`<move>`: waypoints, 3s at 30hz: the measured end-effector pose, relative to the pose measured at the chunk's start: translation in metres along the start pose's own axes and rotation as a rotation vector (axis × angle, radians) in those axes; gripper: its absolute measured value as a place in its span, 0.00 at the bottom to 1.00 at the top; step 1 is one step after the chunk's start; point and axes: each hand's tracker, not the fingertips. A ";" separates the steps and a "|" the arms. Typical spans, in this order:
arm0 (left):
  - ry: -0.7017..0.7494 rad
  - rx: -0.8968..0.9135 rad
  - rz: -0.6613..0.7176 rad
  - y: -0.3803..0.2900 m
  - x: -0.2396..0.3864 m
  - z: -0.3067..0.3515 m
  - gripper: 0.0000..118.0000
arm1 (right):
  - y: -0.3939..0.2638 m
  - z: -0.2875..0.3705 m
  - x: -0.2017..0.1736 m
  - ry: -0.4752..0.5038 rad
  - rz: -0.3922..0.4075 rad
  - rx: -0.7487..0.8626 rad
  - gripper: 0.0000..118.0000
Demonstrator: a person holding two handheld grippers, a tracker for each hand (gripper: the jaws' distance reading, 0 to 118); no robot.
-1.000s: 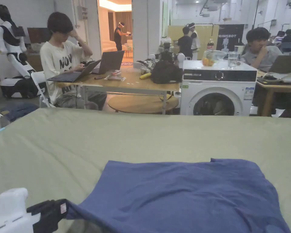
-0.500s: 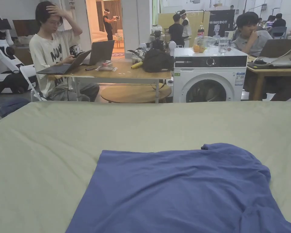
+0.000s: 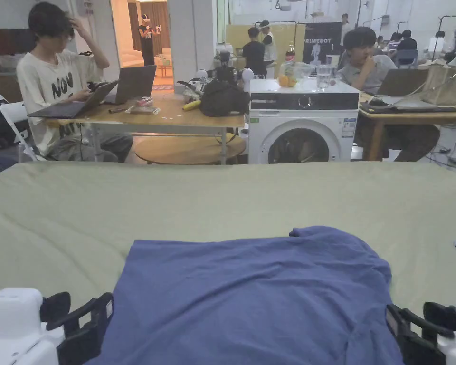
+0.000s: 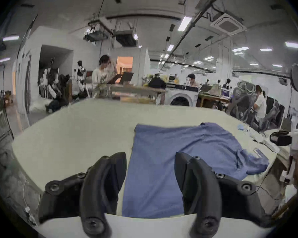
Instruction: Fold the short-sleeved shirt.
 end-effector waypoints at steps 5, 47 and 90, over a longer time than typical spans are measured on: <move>-0.033 -0.009 -0.026 0.004 0.031 -0.026 0.48 | -0.001 -0.028 -0.024 0.041 -0.049 -0.013 0.44; -0.034 -0.638 0.191 -0.128 -0.073 -0.030 0.07 | -0.039 0.052 0.043 -0.134 -0.087 -0.164 0.00; 0.080 -0.398 0.165 0.014 -0.100 -0.253 0.01 | 0.026 -0.240 0.079 -0.173 -0.059 -0.361 0.04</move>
